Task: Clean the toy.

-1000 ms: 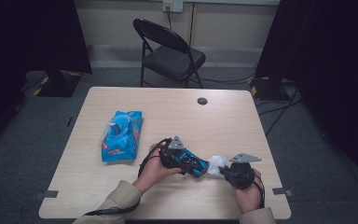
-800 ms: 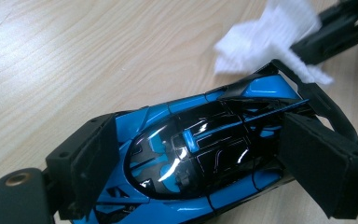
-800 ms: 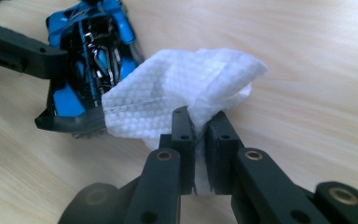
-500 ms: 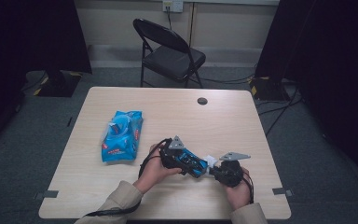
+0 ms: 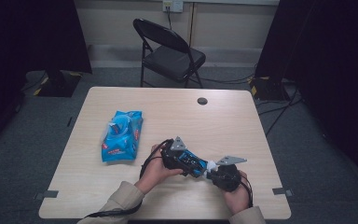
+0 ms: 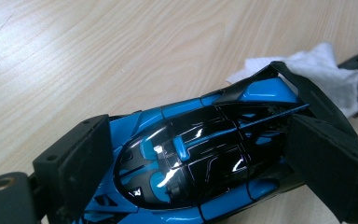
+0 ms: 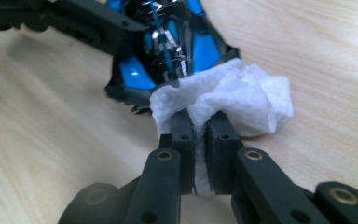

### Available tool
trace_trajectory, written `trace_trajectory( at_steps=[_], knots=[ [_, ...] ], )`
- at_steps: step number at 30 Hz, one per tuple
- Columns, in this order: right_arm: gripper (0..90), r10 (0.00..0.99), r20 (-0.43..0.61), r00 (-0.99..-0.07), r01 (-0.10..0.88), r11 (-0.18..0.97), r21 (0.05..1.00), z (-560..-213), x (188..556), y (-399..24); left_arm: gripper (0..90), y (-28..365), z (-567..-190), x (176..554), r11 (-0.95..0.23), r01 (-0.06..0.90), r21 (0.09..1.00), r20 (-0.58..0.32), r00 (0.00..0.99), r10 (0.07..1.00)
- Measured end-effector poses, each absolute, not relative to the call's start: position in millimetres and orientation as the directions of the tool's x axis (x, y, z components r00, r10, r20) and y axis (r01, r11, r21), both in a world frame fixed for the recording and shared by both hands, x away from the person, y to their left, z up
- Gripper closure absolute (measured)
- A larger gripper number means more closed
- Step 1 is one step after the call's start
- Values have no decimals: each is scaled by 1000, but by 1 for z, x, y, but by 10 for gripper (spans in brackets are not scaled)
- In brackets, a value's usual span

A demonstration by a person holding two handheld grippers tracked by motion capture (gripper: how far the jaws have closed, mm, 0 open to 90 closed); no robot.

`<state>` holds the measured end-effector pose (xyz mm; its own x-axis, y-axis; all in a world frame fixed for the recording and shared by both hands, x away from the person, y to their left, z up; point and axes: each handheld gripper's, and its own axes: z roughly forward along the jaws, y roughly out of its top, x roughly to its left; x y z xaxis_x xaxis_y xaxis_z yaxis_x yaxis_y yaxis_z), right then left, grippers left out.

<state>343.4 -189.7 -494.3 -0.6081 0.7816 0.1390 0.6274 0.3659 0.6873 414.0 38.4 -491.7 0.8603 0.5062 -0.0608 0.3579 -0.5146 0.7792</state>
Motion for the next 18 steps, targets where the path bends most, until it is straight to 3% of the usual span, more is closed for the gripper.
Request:
trace_trajectory(
  at_steps=[18],
  knots=[
    [840, 736, 139, -663, 605, 417, 678, -493, 325, -170, 92, 37, -490, 411, -521, 357, 775, -50, 857, 512]
  ],
)
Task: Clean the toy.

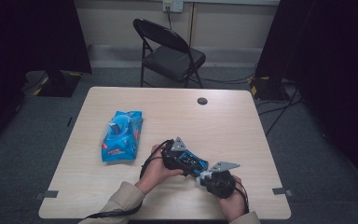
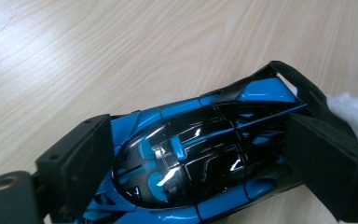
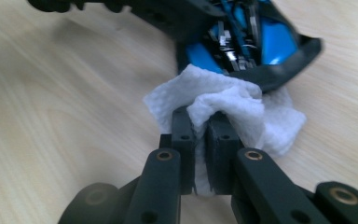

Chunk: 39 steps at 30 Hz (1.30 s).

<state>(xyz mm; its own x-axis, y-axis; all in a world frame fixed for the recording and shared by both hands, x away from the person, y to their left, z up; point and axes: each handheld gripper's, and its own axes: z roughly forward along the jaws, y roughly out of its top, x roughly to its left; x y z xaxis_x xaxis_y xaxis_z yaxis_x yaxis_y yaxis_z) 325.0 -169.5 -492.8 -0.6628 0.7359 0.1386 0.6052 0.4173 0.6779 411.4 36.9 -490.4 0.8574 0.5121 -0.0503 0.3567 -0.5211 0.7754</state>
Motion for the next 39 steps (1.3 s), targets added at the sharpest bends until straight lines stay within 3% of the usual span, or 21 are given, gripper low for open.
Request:
trace_trajectory(
  at_steps=[23, 39],
  knots=[
    [838, 644, 154, -750, 553, 482, 680, -492, 317, -137, 91, 36, -490, 411, -522, 358, 774, -50, 857, 513],
    [836, 672, 172, -721, 543, 393, 742, -457, 317, -177, 91, 36, -490, 412, -524, 360, 772, -51, 857, 514]
  ],
)
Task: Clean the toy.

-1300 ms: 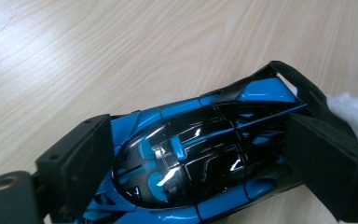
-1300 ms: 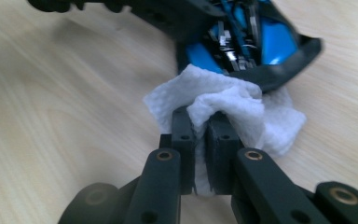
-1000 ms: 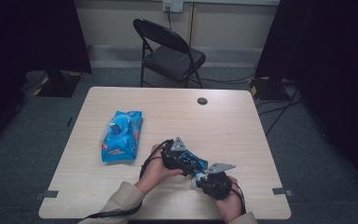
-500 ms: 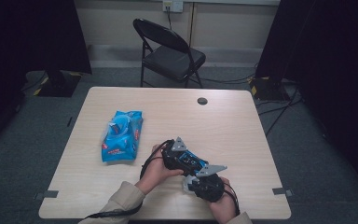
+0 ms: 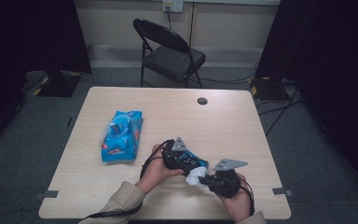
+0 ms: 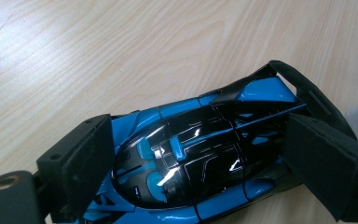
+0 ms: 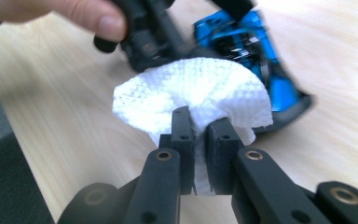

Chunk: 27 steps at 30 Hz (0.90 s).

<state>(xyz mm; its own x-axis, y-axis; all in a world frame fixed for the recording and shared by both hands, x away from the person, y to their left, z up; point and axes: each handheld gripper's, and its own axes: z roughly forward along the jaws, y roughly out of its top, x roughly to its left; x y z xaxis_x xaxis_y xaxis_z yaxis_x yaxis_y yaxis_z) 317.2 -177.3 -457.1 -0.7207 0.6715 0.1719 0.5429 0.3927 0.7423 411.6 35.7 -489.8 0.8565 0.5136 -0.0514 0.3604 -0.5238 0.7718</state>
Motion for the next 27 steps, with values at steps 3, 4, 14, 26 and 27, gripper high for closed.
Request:
trace_trajectory(
  at_steps=[3, 4, 14, 26, 27],
  knots=[
    [836, 691, 172, -702, 542, 362, 758, -450, 319, -189, 91, 36, -490, 412, -523, 361, 772, -52, 856, 515],
    [836, 702, 167, -693, 542, 353, 763, -448, 320, -193, 92, 36, -490, 412, -523, 360, 772, -51, 856, 514],
    [835, 788, 137, -600, 550, 281, 786, -448, 339, -221, 91, 34, -489, 411, -529, 363, 767, -50, 856, 514],
    [831, 817, 71, -573, 566, 331, 755, -475, 358, -210, 91, 34, -489, 411, -531, 363, 765, -52, 857, 512],
    [830, 815, 63, -576, 567, 343, 749, -478, 359, -209, 91, 34, -489, 411, -530, 362, 766, -52, 858, 512]
  ],
)
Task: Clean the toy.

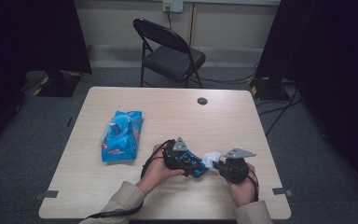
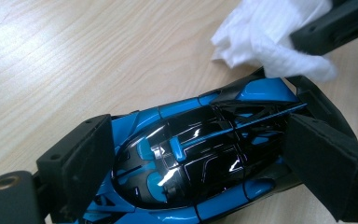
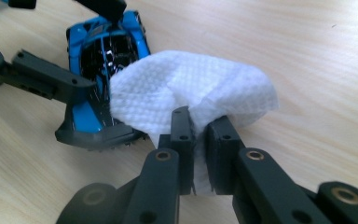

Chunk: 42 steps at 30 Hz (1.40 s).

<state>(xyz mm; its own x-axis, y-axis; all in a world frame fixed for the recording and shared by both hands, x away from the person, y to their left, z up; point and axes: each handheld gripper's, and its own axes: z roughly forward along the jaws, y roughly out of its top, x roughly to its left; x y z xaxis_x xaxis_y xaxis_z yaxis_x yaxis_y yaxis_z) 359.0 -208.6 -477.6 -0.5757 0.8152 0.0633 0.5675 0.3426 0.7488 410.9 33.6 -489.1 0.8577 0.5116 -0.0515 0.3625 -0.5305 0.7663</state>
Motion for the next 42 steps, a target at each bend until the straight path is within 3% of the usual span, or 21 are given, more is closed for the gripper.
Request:
trace_trajectory(
  at_steps=[11, 42],
  knots=[
    [827, 800, 63, -596, 586, 380, 716, -497, 362, -197, 90, 34, -490, 411, -529, 359, 769, -49, 858, 511],
    [832, 742, 107, -662, 584, 421, 694, -495, 343, -192, 88, 35, -490, 411, -528, 357, 770, -47, 858, 511]
  ],
)
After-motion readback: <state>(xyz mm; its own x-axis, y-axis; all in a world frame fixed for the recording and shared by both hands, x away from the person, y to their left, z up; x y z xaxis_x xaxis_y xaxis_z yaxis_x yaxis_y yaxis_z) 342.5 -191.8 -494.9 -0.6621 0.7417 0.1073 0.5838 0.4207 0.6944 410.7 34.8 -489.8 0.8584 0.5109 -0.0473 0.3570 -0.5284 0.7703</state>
